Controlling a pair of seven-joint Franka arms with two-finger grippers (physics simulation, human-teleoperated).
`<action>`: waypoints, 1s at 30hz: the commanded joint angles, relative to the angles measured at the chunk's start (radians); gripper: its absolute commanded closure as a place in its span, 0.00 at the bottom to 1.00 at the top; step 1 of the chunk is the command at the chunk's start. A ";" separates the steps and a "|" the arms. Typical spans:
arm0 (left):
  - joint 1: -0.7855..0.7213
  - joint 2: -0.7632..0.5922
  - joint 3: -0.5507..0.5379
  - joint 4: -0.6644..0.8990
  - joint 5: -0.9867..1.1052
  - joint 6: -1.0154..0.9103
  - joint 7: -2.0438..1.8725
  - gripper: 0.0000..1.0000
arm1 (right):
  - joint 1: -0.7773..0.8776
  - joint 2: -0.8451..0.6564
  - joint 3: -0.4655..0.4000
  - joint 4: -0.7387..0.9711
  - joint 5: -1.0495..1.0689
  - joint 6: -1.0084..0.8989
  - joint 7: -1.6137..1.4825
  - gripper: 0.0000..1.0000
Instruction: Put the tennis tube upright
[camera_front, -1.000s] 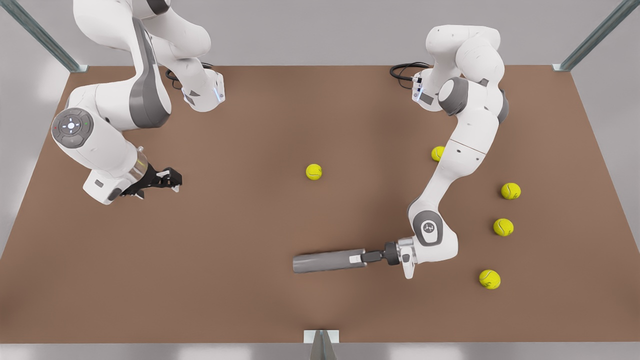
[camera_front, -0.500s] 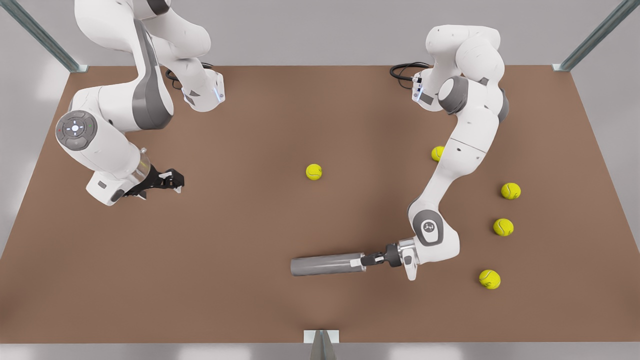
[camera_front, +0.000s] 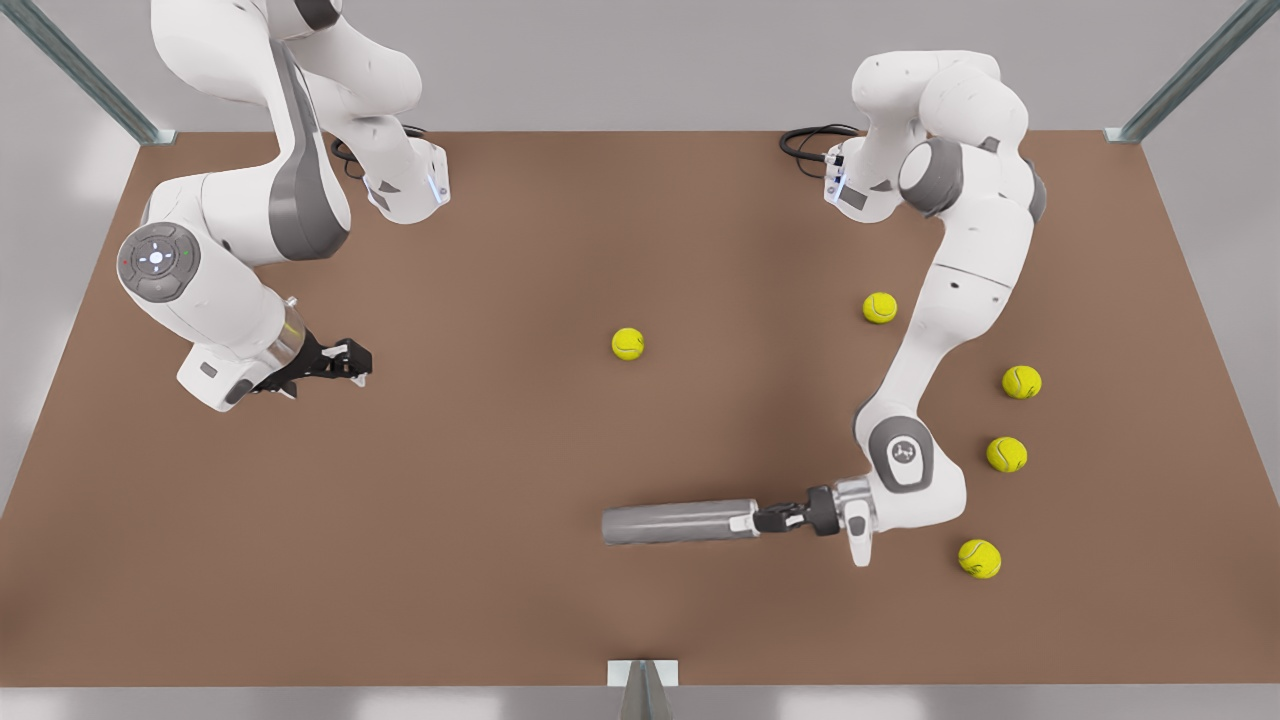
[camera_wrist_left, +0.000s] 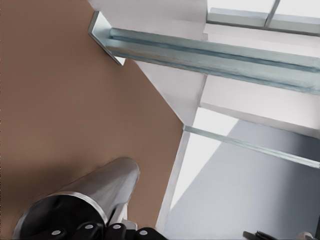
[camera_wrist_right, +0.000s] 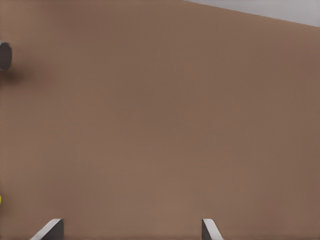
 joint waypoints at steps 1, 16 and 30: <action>0.000 -0.005 0.000 -0.004 -0.014 -0.005 0.000 0.79 | 0.000 0.000 0.000 0.000 0.000 0.000 0.000 0.00; -0.001 -0.013 0.009 0.114 0.260 -0.099 -0.342 0.79 | 0.000 0.000 0.000 0.000 0.000 0.000 0.000 0.00; -0.001 -0.142 0.008 0.111 0.570 -0.142 -0.572 0.79 | -0.109 0.001 -0.005 0.005 -0.006 -0.020 -0.064 0.00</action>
